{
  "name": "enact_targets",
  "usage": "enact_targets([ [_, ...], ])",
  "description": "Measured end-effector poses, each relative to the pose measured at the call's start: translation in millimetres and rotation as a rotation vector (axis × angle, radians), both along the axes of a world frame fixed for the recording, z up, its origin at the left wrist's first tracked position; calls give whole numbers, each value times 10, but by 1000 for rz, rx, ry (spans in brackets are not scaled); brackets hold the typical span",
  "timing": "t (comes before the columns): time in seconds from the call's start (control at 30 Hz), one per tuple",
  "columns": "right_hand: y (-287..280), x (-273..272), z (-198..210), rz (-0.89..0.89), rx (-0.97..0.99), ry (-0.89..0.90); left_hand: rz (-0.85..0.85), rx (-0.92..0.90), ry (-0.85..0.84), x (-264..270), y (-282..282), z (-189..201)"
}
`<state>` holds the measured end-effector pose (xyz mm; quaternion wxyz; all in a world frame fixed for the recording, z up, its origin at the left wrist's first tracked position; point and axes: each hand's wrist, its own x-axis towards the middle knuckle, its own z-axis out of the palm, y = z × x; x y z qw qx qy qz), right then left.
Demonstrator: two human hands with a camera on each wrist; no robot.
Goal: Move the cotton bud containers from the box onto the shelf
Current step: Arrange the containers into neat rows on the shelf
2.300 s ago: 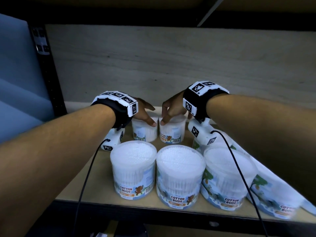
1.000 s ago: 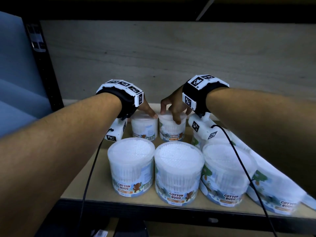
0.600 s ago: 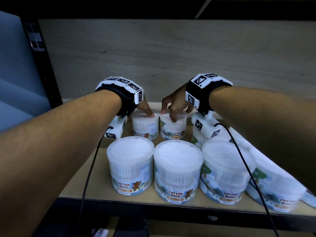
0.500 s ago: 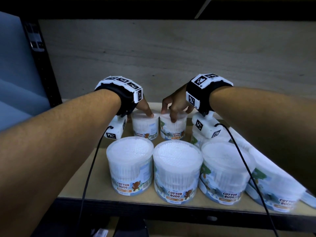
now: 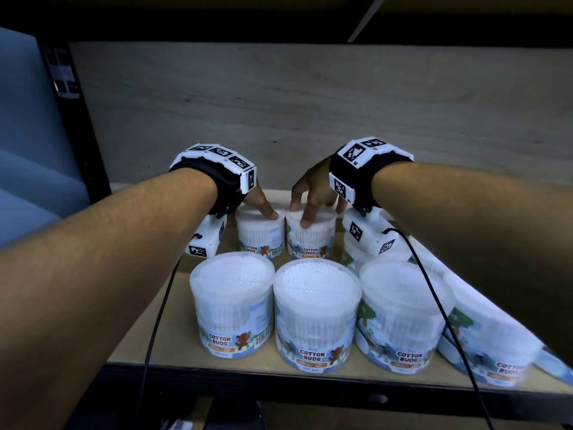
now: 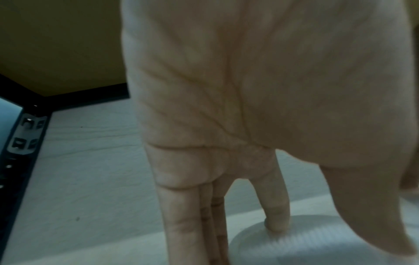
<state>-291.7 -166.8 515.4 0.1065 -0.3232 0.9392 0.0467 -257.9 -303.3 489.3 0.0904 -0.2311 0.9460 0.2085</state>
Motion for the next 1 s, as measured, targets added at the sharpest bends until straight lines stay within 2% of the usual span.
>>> enact_targets([
  [0.43,-12,134,23,15,22,34,-92,-109,-37,77,-88,15],
  [1.0,24,364,20,37,39,70,-50,-119,-120,226,-103,10],
])
